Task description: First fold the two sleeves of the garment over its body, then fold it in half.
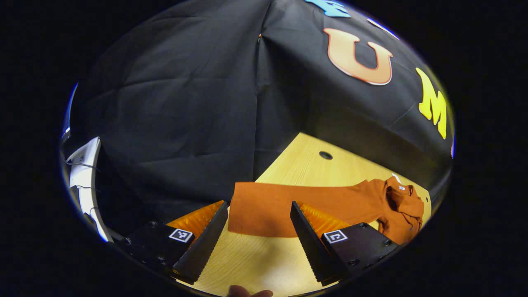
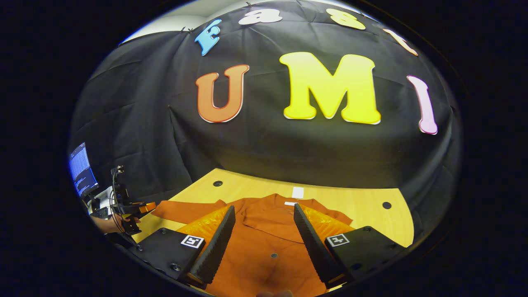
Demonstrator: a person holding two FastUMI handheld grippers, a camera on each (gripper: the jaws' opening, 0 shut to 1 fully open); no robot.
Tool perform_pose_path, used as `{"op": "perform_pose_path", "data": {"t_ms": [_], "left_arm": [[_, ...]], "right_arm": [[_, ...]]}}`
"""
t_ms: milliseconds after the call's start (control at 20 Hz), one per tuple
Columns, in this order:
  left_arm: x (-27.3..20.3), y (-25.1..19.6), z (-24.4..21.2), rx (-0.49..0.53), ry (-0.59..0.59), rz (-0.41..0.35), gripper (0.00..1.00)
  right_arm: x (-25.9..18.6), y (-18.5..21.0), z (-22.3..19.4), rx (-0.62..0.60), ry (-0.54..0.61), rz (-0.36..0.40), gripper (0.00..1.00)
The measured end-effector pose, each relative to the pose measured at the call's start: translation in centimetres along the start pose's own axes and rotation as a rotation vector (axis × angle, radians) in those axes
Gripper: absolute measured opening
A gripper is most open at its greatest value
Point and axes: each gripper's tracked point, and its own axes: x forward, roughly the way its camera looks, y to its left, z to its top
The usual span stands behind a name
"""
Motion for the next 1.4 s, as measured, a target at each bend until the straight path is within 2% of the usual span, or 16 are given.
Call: {"op": "perform_pose_path", "data": {"t_ms": [200, 350, 550, 600, 850, 900, 1000, 1200, 1400], "left_arm": [[2.6, 0.4, -2.9, -0.049, 0.079, 0.026, 0.99], [2.7, 0.5, -3.1, -0.032, 0.081, 0.057, 0.99], [2.7, 0.5, -4.1, 0.101, 0.066, 0.112, 0.98], [2.9, 0.0, -4.2, 0.095, 0.059, 0.106, 0.93], [2.3, -1.2, -4.2, 0.004, 0.044, 0.088, 0.16], [2.3, -1.3, -4.1, 0.002, 0.049, 0.074, 0.09], [2.1, -1.5, -3.7, -0.004, 0.068, 0.047, 0.04], [1.0, -3.3, -0.8, -0.020, 0.025, -0.019, 0.03], [-0.2, -6.7, 3.0, 0.012, -0.029, -0.094, 0.03]], "right_arm": [[-2.0, -2.1, -0.4, 0.064, 0.013, -0.059, 0.92], [-2.6, -2.4, -0.4, 0.086, 0.014, -0.073, 0.92], [-2.4, -1.7, -0.6, 0.105, 0.024, -0.058, 0.92], [-2.3, -1.4, -0.7, 0.110, 0.026, -0.052, 0.92], [-2.4, -1.2, -0.4, 0.105, 0.025, -0.038, 0.92], [-2.5, -1.4, -0.2, 0.109, 0.023, -0.041, 0.92], [-2.9, -2.2, -0.1, 0.121, 0.017, -0.053, 0.92], [-3.6, -3.6, -1.1, 0.146, 0.024, -0.070, 0.92], [-4.5, -4.8, -2.1, 0.159, 0.018, -0.075, 0.92]]}}
